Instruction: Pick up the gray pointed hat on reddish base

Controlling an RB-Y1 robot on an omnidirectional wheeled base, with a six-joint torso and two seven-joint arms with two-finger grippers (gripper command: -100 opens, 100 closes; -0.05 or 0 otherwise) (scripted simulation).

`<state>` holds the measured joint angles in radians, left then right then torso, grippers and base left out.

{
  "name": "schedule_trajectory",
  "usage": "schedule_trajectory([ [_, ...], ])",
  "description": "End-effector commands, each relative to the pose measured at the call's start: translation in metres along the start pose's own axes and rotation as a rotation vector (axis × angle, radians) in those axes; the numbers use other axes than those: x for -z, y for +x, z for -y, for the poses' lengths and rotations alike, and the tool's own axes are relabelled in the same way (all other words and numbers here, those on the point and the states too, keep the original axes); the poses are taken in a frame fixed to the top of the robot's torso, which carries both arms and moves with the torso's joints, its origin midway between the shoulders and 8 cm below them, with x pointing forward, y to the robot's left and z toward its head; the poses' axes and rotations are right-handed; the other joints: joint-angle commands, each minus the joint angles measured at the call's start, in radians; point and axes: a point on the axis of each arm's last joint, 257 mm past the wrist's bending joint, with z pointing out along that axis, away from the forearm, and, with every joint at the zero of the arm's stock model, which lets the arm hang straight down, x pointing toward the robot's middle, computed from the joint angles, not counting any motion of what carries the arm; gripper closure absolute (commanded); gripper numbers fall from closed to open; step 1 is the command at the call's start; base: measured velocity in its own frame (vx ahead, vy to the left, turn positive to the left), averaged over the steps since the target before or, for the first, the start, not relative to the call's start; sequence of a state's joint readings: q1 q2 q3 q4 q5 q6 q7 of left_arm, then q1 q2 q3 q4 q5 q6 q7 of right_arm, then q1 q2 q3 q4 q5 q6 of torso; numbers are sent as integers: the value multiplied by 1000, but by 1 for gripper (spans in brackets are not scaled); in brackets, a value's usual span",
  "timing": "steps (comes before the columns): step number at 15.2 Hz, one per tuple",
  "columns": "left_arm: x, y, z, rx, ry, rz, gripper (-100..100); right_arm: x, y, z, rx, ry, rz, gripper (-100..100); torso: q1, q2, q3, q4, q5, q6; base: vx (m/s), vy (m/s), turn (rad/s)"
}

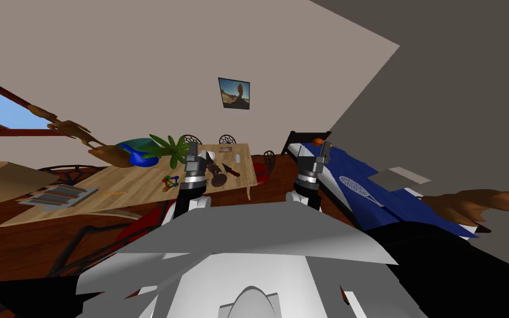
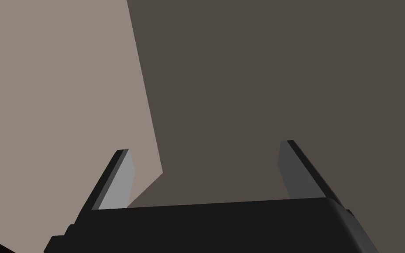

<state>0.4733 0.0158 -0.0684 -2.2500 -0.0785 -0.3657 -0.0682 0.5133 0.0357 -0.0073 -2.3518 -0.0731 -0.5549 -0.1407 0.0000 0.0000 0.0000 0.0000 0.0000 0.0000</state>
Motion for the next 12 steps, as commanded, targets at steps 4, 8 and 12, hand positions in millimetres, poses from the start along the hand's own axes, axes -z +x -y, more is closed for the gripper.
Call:
schedule_trajectory([
  [4, 2, -3, -27, -61, -73, -65, -100, 0, 0, 0, 0, 0, 0, 0, -2, 1, 0, 0, 0, 0, -9, -43, -141],
  [8, 7, -19, -64, -117, -173, -89, -100, 0, 0, 0, 0, 0, 0, 0, -5, 1, 1, 0, -1, 0, -18, -81, -180],
  [12, 12, -37, -95, -160, -265, -92, -100, 0, 0, 0, 0, 0, 0, 0, -4, 1, 1, 0, -1, 0, -11, -61, -172],
])
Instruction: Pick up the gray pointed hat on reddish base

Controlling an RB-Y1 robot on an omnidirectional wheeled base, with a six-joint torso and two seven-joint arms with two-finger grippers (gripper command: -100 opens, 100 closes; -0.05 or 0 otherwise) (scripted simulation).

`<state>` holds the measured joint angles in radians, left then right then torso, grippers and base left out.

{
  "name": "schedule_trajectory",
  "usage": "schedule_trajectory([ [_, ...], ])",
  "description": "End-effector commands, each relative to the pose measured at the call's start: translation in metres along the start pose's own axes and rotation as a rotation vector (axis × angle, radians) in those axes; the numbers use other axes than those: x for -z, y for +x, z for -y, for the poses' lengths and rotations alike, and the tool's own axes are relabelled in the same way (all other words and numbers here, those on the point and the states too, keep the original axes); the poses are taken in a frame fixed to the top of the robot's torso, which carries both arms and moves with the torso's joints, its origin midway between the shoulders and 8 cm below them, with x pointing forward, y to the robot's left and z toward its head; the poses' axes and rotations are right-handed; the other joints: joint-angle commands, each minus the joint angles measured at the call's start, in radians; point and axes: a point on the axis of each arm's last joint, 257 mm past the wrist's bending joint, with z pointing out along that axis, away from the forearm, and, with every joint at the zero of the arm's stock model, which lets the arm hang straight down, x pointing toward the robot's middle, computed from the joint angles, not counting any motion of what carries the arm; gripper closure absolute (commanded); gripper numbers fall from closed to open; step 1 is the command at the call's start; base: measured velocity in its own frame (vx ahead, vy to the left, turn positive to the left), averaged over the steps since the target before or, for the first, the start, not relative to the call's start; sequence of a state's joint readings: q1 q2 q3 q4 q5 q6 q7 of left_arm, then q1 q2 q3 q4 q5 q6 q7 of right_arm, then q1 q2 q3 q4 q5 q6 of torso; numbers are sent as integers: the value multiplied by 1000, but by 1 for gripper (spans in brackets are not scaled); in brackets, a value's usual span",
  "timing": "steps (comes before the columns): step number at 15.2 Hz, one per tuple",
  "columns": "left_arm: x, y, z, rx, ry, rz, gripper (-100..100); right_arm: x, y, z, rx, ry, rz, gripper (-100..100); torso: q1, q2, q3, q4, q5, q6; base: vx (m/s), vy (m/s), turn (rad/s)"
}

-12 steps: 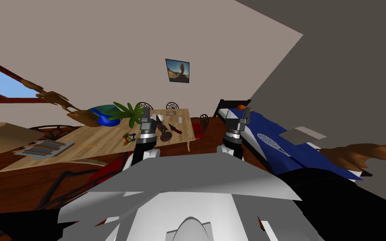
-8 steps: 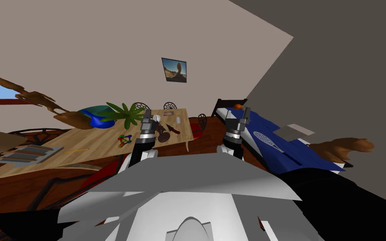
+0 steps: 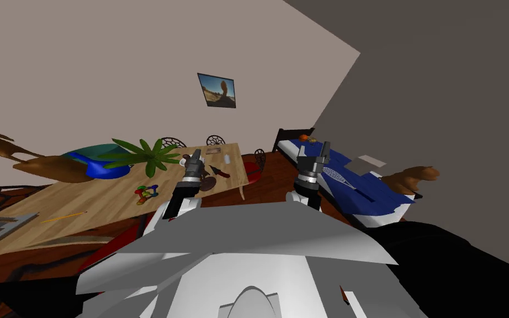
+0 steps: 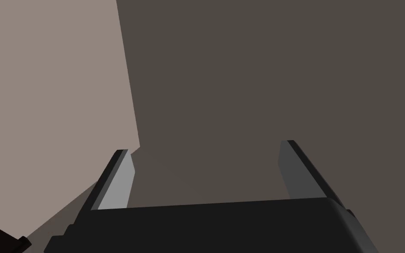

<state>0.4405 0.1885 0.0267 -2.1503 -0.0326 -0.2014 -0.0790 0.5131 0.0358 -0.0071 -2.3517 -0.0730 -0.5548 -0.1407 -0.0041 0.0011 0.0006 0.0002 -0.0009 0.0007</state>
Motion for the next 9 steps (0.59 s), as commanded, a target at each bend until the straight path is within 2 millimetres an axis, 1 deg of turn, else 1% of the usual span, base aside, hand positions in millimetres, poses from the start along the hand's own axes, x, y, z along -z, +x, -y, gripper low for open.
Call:
schedule_trajectory([
  [1, 0, -7, -15, -17, -49, -1, -100, 0, 0, 0, 0, 0, 0, 0, 0, 0, 0, 0, 0, 0, -16, -47, -175],
  [2, 1, -16, -31, -37, -89, 1, -100, 0, 0, 0, 0, 0, 0, 0, 1, 0, 0, 0, 0, 0, -18, -53, -207],
  [3, 1, -16, -35, -37, -104, 0, -100, 0, 0, 0, 0, 0, 0, 0, 1, 0, 0, 0, 0, 0, -13, -52, -159],
  [4, 2, -27, -51, -55, -145, 7, -100, 0, 0, 0, 0, 0, 0, 0, 1, 1, 0, 0, 0, 0, -9, -62, -191],
  [5, 3, -27, -55, -55, -163, 6, -100, 0, 0, 0, 0, 0, 0, 0, 0, 0, 0, 0, 0, 0, -8, -56, -165],
  [6, 5, -39, -72, -73, -205, 15, -100, 0, 0, 0, 0, 0, 0, 0, 0, 0, 0, 0, 0, 0, -6, -53, -222],
  [7, 7, -39, -77, -73, -226, 14, -100, 0, 0, 0, 0, 0, 0, 0, 0, 0, 0, 0, 0, 0, -4, -48, -216],
  [8, 10, -52, -93, -89, -269, 26, -100, 0, 0, 0, 0, 0, 0, 0, 1, 0, 0, 0, 0, 0, -1, -57, -241],
  [9, 11, -52, -99, -88, -291, 25, -100, 0, 0, 0, 0, 0, 0, 0, 1, 0, 0, 0, 0, 0, 0, -53, -198],
])
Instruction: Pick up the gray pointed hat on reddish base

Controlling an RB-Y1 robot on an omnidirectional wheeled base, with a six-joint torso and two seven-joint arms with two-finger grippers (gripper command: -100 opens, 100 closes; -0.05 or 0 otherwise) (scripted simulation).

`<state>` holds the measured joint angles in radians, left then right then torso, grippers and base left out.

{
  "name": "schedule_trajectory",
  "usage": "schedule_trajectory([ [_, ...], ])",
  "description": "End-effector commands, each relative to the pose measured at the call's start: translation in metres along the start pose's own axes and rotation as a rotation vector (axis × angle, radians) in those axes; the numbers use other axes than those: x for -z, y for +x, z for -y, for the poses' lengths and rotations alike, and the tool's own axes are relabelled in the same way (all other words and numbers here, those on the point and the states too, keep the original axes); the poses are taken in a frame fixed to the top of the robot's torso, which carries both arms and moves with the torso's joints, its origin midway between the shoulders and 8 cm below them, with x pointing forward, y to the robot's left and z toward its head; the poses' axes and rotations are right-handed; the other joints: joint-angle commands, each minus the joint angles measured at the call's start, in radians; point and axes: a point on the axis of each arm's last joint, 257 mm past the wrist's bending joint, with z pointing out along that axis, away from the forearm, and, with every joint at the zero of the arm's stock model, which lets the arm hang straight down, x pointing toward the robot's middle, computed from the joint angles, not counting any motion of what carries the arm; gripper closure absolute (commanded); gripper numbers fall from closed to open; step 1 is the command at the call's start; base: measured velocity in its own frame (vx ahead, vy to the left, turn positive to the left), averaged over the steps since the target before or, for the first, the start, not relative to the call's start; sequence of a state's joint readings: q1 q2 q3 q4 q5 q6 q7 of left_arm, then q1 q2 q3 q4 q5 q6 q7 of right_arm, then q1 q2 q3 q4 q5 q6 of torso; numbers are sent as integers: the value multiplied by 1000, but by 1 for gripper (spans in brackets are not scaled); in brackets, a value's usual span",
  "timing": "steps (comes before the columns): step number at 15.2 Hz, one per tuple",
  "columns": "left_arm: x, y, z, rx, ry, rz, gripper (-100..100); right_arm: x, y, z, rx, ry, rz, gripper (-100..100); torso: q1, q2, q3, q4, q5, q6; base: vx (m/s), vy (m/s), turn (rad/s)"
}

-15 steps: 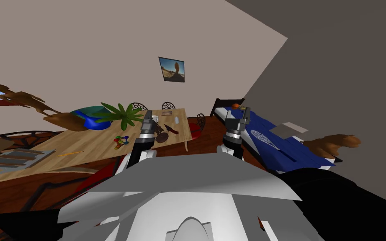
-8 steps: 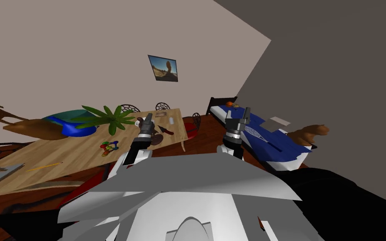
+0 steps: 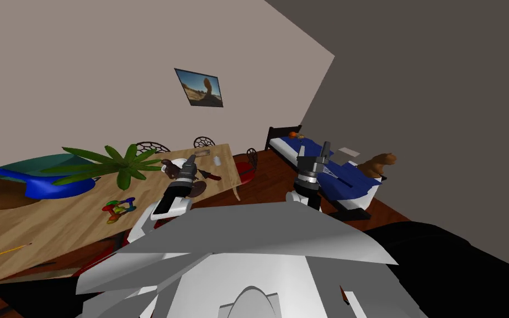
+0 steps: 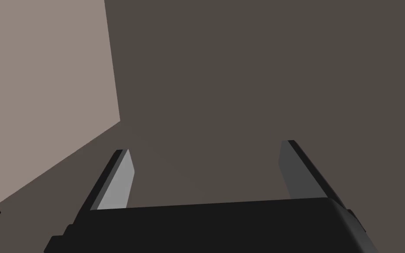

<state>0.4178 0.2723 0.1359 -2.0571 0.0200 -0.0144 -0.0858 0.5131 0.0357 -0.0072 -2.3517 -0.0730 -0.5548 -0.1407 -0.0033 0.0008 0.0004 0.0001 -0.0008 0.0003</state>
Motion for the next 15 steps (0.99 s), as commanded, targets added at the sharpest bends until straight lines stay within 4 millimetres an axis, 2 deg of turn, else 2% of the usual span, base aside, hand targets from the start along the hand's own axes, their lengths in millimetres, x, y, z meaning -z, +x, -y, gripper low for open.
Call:
schedule_trajectory([
  [1, 0, -15, -31, -18, -83, 18, -100, 0, 0, 0, 0, 0, 0, 0, 0, 0, 0, 0, 0, 0, -4, -56, -231],
  [3, 0, -14, -37, -18, -106, 16, -100, 0, 0, 0, 0, 0, 0, 0, 0, 0, 0, 0, 0, 0, 1, -39, -120],
  [4, 2, -29, -57, -28, -162, 33, -100, 0, 0, 0, 0, 0, 0, 0, 1, 0, 0, 0, 0, 0, 8, -35, -199],
  [6, 2, -28, -61, -28, -177, 32, -100, 0, 0, 0, 0, 0, 0, 0, 1, 0, 0, 0, 0, 0, 7, -29, -129],
  [7, 5, -43, -83, -36, -238, 51, -100, 0, 0, 0, 0, 0, 0, 0, 2, 0, 0, 0, 0, 0, 8, -32, -179],
  [8, 6, -43, -86, -36, -251, 50, -100, 0, 0, 0, 0, 0, 0, 0, 1, 0, 0, 0, 0, 0, 7, -32, -192],
  [9, 9, -59, -102, -42, -295, 71, -100, 0, 0, 0, 0, 0, 0, 0, 1, 0, 0, 0, 0, 0, 8, -45, -267],
  [10, 12, -59, -112, -41, -326, 69, -100, 0, 0, 0, 0, 0, 0, 0, 1, 0, 0, 0, 0, 1, 11, -42, -224],
  [11, 12, -59, -112, -41, -326, 69, -100, 0, 0, 0, 0, 0, 0, 0, 1, 0, 0, 0, 0, 0, 7, -23, -55],
  [12, 19, -75, -133, -43, -391, 91, -100, 0, 0, 0, 0, 0, 0, 0, 2, 0, 0, 0, 0, 0, 8, -30, -185],
  [14, 20, -75, -136, -42, -403, 91, -100, 0, 0, 0, 0, 0, 0, 0, 2, 0, 0, 0, 0, 0, 12, -22, -143],
  [15, 29, -91, -157, -42, -462, 115, -100, 0, 0, 0, 0, 0, 0, 0, 2, 0, 0, 0, 0, 0, 11, -25, -165],
])
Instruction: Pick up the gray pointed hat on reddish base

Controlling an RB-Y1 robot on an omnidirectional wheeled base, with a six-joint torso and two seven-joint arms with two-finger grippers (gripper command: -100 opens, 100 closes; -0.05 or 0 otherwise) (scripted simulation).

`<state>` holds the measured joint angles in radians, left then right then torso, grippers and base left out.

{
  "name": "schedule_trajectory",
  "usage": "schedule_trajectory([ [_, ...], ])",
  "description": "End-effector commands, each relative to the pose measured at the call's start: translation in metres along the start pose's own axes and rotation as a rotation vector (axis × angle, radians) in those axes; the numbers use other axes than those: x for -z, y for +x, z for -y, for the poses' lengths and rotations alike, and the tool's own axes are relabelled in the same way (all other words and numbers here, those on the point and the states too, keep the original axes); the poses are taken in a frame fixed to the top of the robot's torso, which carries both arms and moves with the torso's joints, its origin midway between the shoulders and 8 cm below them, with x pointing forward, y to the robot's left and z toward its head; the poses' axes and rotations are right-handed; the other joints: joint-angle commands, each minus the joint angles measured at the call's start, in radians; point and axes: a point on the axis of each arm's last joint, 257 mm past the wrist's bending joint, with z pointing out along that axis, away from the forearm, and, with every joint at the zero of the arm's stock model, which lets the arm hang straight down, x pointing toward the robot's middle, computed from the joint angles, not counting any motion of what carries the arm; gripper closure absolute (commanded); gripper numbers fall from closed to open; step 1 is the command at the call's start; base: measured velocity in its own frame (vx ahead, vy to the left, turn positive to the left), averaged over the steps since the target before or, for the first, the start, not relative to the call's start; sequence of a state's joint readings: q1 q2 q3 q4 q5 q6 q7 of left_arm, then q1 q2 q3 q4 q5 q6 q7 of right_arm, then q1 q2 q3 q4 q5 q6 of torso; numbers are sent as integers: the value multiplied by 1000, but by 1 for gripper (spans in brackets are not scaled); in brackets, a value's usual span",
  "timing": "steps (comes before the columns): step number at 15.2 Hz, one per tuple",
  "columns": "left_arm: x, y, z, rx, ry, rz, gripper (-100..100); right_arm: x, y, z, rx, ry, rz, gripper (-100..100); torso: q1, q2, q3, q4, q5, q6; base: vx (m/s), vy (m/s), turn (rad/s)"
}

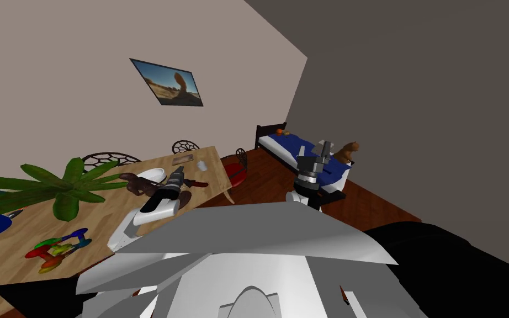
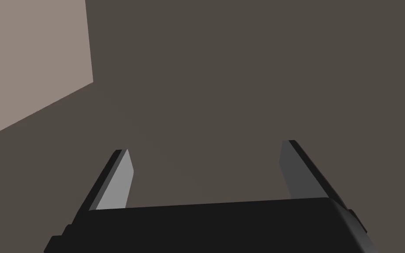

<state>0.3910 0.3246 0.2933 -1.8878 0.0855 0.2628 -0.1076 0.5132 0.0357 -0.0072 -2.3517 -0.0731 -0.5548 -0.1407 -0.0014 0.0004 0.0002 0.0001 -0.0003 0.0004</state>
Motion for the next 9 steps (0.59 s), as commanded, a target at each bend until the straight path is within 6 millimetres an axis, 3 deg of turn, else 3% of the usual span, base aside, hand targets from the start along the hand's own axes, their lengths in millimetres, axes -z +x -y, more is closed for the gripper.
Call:
schedule_trajectory([
  [1, -3, -11, -23, 2, -68, 14, -100, 0, 0, 0, 0, 0, 0, 0, 0, 0, 0, 0, 0, 0, 12, -26, -196],
  [2, -3, -11, -23, 2, -68, 14, -100, 0, 0, 0, 0, 0, 0, 0, 0, 0, 0, 0, 0, 0, 10, -16, -78],
  [3, -3, -27, -46, 7, -132, 36, -100, 0, 0, 0, 0, 0, 0, 0, 0, 0, 0, 0, 0, 0, 16, -26, -182],
  [4, -2, -26, -50, 8, -148, 35, -100, 0, 0, 0, 0, 0, 0, 0, 0, 0, 0, 0, 0, 0, 19, -26, -194],
  [5, -1, -42, -70, 16, -200, 59, -100, 0, 0, 0, 0, 0, 0, 0, 0, 0, 0, 0, 0, 0, 20, -29, -277],
  [7, 0, -41, -77, 17, -227, 55, -100, 0, 0, 0, 0, 0, 0, 0, 0, -1, 0, 0, 0, 0, 19, -19, -155],
  [8, 4, -57, -101, 28, -294, 77, -100, 0, 0, 0, 0, 0, 0, 0, 0, -1, 0, 0, 0, 0, 24, -20, -189],
  [9, 5, -56, -104, 29, -307, 76, -100, 0, 0, 0, 0, 0, 0, 0, 0, -1, 0, 0, 0, 0, 24, -20, -208],
])
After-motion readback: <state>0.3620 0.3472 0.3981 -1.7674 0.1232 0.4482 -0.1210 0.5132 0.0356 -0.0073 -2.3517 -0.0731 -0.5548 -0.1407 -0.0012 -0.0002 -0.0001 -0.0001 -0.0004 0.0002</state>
